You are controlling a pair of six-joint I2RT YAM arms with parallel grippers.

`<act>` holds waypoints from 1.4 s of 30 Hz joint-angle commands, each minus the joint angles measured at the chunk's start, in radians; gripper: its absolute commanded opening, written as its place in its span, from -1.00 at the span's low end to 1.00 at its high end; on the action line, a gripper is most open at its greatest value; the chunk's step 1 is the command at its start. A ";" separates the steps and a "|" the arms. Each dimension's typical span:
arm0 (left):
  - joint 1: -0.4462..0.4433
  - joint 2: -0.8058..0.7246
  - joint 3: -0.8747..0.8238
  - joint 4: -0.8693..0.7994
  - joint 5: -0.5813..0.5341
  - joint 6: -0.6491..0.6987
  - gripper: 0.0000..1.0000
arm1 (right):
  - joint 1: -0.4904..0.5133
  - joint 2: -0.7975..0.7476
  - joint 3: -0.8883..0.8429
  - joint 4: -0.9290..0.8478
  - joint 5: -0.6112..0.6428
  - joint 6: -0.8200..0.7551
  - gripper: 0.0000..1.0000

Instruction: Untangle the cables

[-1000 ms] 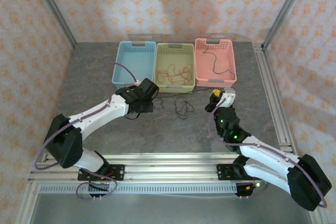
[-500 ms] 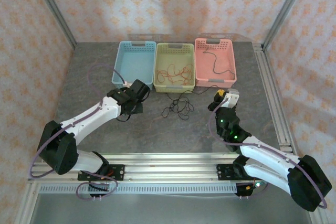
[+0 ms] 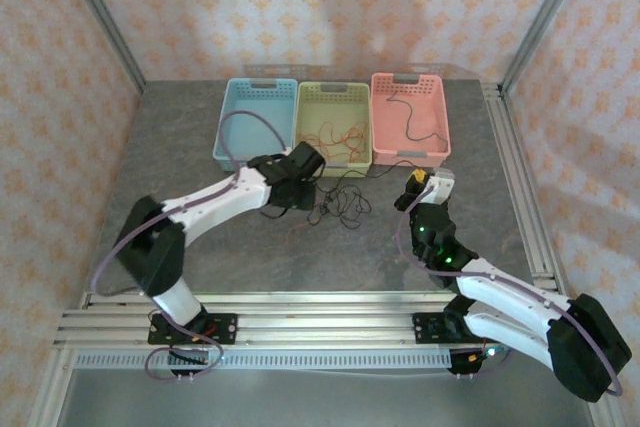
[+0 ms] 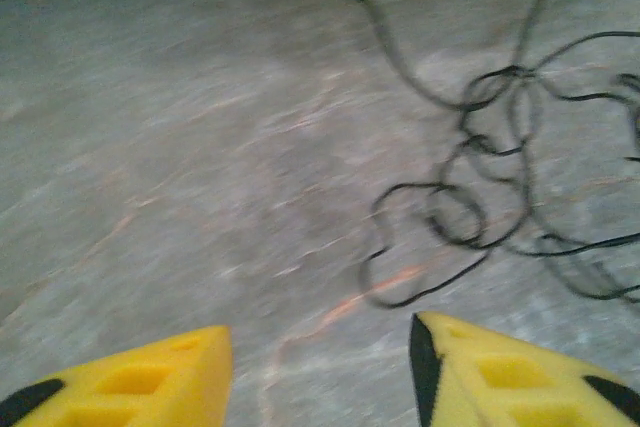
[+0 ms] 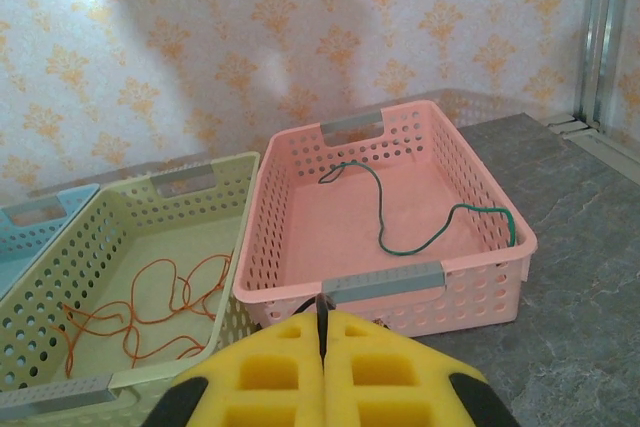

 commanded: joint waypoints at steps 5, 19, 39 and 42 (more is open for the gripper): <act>-0.010 0.264 0.241 -0.029 0.127 0.064 0.12 | -0.008 -0.002 0.033 -0.011 -0.016 0.016 -1.00; -0.010 0.401 0.367 -0.141 0.097 0.059 -0.86 | -0.010 -0.014 0.037 -0.024 -0.020 0.016 -1.00; 0.224 -0.307 -0.232 -0.115 -0.095 0.004 -1.00 | -0.029 -0.032 0.027 -0.059 0.193 0.073 -1.00; 0.249 -0.336 -0.261 -0.103 -0.109 -0.003 -1.00 | -0.038 -0.040 0.027 -0.074 0.236 0.089 -1.00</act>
